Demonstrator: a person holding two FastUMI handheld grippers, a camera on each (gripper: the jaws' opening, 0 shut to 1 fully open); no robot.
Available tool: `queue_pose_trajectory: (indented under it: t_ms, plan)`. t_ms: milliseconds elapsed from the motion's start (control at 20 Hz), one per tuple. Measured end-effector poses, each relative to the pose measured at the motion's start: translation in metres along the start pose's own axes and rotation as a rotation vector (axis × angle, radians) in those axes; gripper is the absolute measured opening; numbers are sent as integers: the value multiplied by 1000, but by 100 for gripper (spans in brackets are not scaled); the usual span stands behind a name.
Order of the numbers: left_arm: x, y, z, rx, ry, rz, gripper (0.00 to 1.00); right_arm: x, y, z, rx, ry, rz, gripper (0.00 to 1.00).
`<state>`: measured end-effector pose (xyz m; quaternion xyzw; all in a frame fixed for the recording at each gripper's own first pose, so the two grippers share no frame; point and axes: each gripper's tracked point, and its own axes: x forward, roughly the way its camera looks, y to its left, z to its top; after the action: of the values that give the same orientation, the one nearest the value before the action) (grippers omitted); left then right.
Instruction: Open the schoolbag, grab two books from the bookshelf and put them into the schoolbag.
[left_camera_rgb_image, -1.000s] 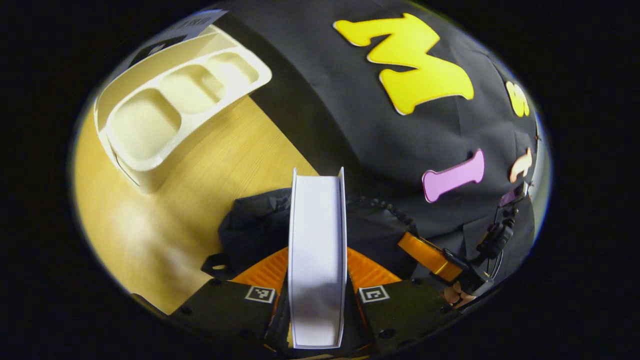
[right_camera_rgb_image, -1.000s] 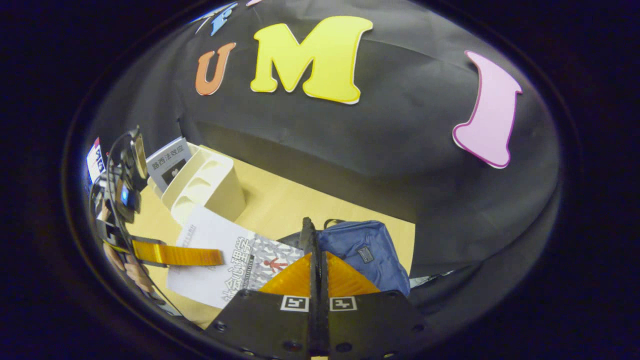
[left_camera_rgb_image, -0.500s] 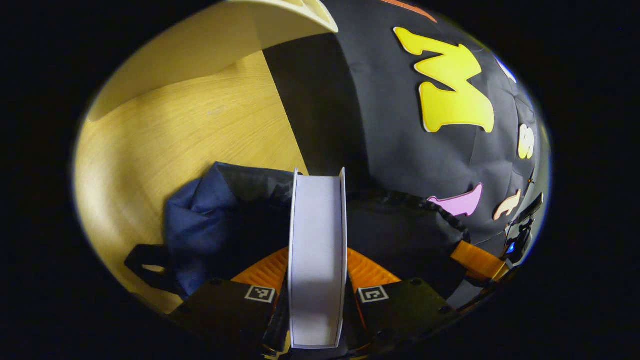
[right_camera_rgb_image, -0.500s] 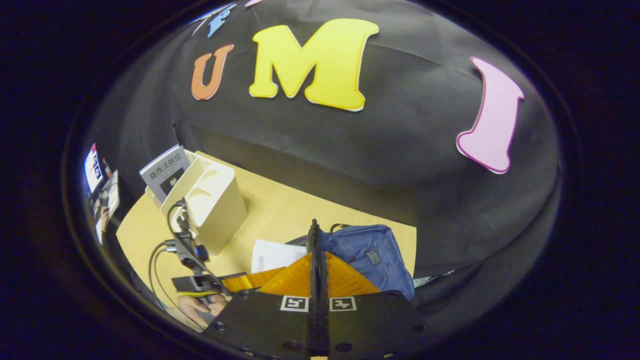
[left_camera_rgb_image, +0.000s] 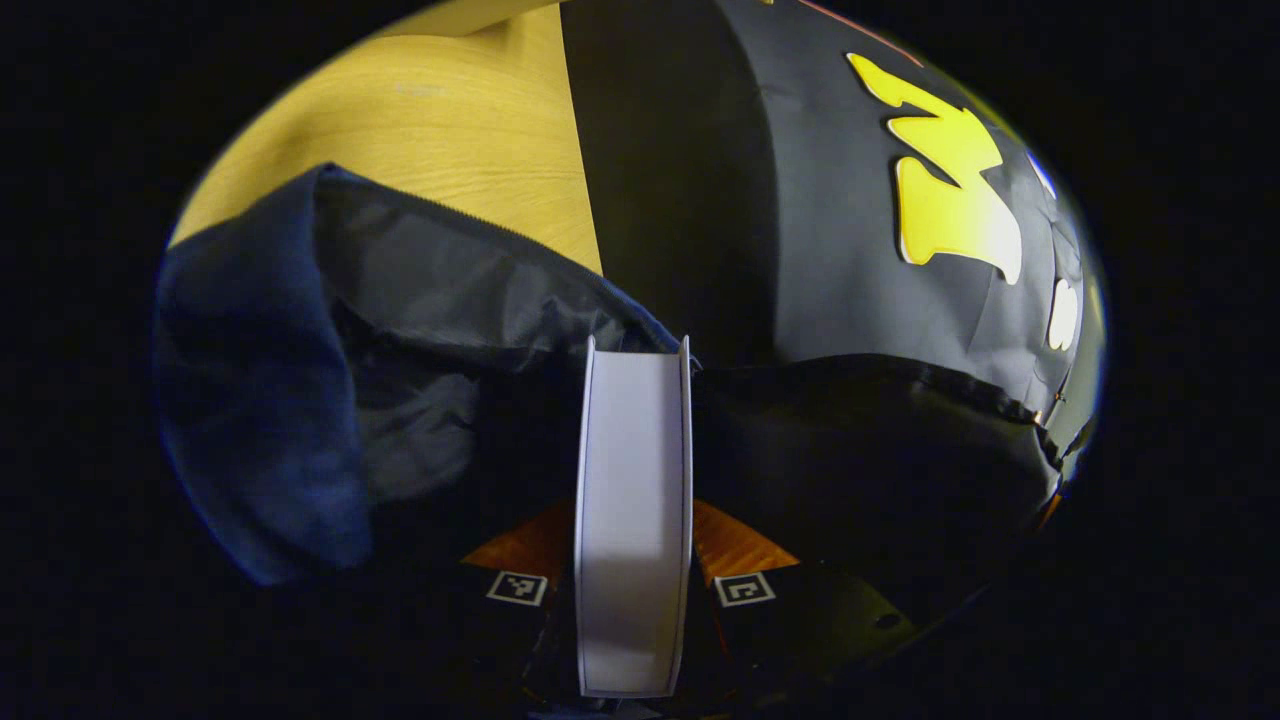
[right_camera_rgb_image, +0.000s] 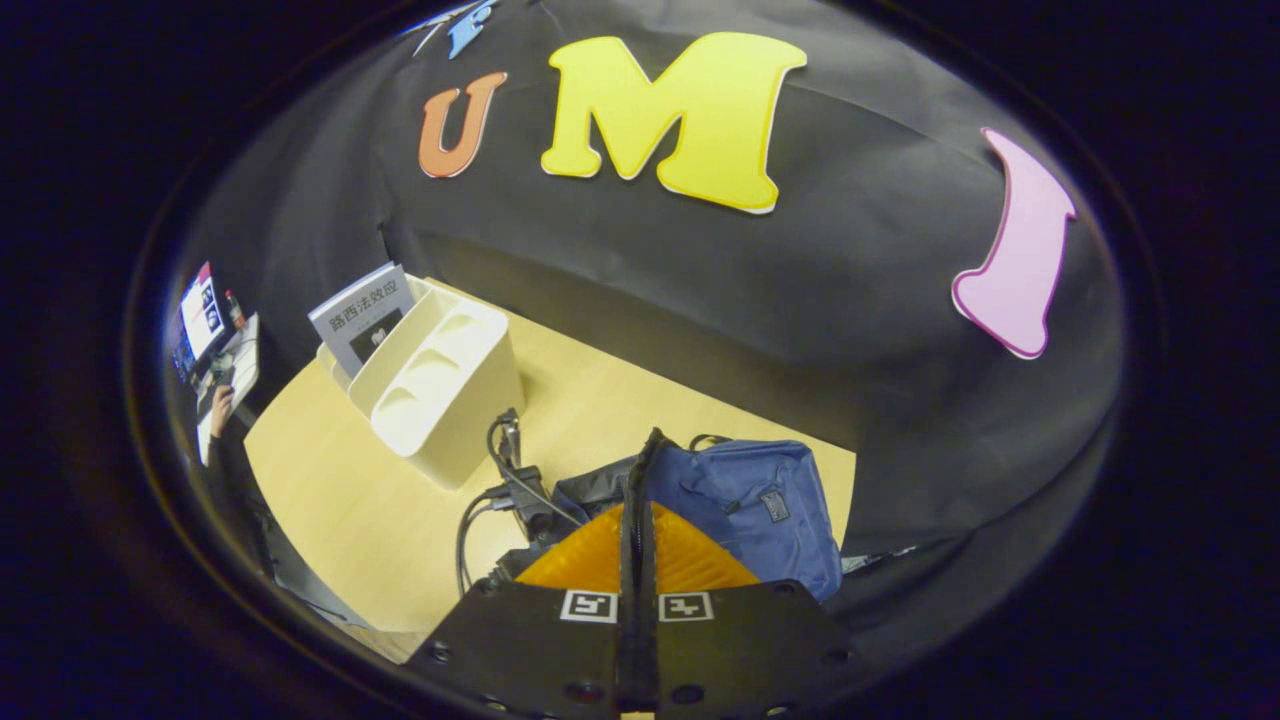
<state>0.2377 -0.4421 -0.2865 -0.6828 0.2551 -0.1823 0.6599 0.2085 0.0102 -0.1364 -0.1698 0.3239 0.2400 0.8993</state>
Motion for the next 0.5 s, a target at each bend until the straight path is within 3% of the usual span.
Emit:
queue_pose_trajectory:
  t_ms: [50,250,350,400,450,500]
  plan:
    - [6,5,-2,-7,6,12,47,1,-2,0,-4,1,-5,0]
    - [-6,10,-2,-1,41,63,52,8,-11,3,-11,-5,-51,0]
    - [-14,16,1,45,59,121,59,11,-10,2,-46,-5,-68,0]
    - [-21,18,3,72,69,150,83,11,-10,3,-57,-8,-69,0]
    - [-30,19,4,79,83,173,77,12,-7,2,-63,-9,-65,0]
    - [-38,19,6,76,95,198,87,12,-7,1,-56,-8,-71,0]
